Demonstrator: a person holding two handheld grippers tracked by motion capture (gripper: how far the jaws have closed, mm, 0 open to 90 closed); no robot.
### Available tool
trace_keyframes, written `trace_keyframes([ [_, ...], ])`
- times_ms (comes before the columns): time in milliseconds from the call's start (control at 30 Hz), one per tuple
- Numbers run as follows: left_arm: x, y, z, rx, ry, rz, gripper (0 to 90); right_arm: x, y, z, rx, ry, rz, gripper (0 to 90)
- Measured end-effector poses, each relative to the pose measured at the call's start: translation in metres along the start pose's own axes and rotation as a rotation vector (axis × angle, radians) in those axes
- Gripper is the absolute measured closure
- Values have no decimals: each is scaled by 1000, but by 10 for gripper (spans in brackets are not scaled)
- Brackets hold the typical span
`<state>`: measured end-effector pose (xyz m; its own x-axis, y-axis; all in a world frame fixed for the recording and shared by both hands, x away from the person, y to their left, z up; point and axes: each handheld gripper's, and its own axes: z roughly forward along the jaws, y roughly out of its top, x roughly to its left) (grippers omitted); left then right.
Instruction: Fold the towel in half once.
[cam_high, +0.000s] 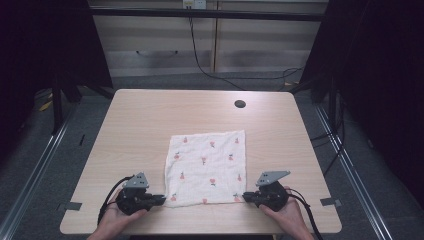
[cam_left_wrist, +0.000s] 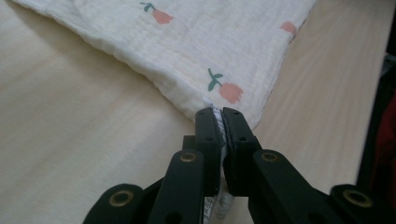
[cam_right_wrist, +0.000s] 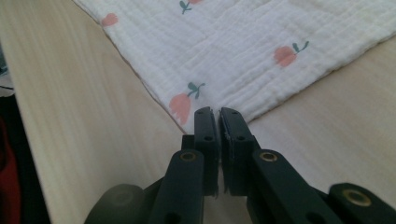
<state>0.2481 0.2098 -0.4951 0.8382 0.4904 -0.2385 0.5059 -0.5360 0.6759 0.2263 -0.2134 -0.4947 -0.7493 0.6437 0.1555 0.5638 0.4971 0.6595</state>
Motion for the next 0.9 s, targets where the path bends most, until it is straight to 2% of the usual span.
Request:
trace_keyframes([
  [67, -5, -4, -1, -4, -4, -8, 858, 4, -6, -4, -3, 11, 7, 864],
  [133, -11, -7, -4, -8, -8, 0, 858, 9, -10, -7, 1, 16, 10, 864],
  [233, -16, -10, -4, 4, -20, 0, 849, 14, -13, -10, 3, 11, 3, 860],
  [367, -13, -2, -9, -36, -12, 23, 750, 10, -12, -10, -13, 6, 22, 723],
  [400, -11, 1, -11, -59, -10, 8, 718, 8, -10, -11, -28, 6, 24, 689],
  [467, -5, 6, -17, -87, -16, 1, 680, 4, -1, -16, -52, -30, 34, 671],
  [500, -2, 8, -19, -95, -7, -2, 656, -2, 10, -22, -90, -36, 20, 662],
  [567, 7, 14, -24, -122, 3, -15, 649, -6, 16, -23, -104, -49, 19, 664],
  [633, 17, 22, -28, -134, 8, -42, 606, -19, 31, -24, -139, -60, 22, 670],
  [667, 20, 26, -30, -140, 14, -40, 583, -24, 36, -23, -148, -65, 31, 668],
  [767, 29, 36, -33, -160, 31, -33, 573, -43, 54, -16, -171, -88, 40, 669],
  [867, 51, 49, -24, -165, 55, -61, 586, -65, 71, -2, -157, -119, 50, 674],
  [900, 59, 54, -20, -150, 67, -67, 589, -74, 76, 3, -155, -122, 58, 673],
])
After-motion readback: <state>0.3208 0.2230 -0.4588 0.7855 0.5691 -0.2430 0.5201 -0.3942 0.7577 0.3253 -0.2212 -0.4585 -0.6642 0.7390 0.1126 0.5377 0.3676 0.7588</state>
